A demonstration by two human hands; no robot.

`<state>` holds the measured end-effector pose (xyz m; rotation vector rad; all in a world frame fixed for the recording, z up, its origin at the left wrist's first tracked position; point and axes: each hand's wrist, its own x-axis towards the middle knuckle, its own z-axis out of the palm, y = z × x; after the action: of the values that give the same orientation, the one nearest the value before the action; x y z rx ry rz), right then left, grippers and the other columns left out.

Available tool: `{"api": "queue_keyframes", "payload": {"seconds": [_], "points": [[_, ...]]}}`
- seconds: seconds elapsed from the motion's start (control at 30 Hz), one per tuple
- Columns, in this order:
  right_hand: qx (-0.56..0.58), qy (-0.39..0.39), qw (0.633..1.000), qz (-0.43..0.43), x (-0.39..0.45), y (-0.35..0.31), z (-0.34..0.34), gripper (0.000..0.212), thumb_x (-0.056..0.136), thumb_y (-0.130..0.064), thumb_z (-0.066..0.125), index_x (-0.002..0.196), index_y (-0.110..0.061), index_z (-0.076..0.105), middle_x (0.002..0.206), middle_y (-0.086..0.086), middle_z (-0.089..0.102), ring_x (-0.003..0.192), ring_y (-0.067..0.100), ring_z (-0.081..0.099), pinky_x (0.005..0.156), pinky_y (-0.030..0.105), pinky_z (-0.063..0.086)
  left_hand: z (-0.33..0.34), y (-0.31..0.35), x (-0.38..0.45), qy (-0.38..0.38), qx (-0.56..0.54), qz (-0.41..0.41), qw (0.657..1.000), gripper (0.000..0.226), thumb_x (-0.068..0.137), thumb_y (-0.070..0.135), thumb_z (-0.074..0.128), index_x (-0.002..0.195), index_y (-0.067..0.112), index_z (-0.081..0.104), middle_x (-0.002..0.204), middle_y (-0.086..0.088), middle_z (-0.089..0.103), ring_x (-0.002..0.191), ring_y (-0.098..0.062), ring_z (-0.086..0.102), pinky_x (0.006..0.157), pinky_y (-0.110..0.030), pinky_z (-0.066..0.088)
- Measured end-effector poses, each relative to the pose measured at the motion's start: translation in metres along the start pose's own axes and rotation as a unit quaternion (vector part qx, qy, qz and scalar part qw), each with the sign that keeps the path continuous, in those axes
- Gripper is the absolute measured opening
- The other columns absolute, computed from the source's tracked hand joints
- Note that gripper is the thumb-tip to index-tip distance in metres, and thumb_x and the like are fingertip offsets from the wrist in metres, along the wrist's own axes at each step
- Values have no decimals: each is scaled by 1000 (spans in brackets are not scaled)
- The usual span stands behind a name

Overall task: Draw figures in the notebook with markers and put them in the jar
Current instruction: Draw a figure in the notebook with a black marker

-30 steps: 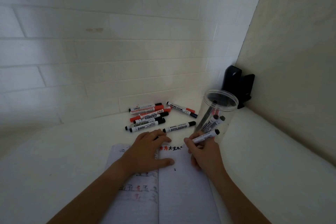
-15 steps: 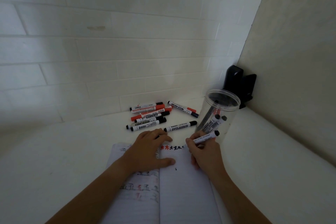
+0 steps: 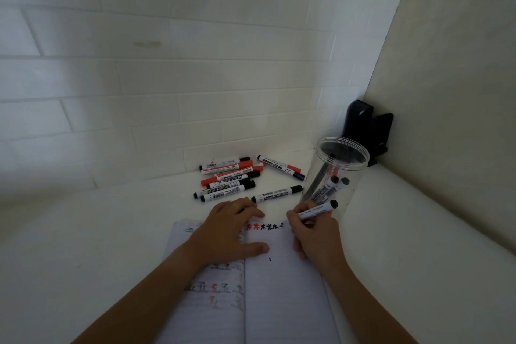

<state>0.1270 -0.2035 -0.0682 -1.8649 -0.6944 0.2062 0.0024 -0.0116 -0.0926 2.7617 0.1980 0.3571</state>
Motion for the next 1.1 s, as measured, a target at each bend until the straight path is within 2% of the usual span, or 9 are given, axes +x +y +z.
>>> {"api": "queue_keyframes", "payload": {"seconds": [0.2,0.87,1.1], "points": [[-7,-5,1000,2,-1,-1,0,18,98,-14,65,86,-2,60,52,19,62,31,13,48,37,25,45,-1,0,0,-1,-4,1,1000,76,78,86,48,140,42,45,152,16,35,138,-5,33,118,-32,20],[-10,9,1000,3,-1,-1,1,20,100,-15,64,86,-1,57,52,20,61,31,13,48,36,25,46,2,-3,1,-3,1,-1,1000,78,77,89,43,140,44,44,152,16,35,138,-4,33,119,-38,24],[-11,-6,1000,-7,-2,-1,0,19,99,-14,65,84,-3,60,51,19,60,32,12,48,37,26,45,1,0,1,5,2,4,1000,77,78,87,46,140,42,46,152,15,36,138,-5,34,118,-35,22]]}}
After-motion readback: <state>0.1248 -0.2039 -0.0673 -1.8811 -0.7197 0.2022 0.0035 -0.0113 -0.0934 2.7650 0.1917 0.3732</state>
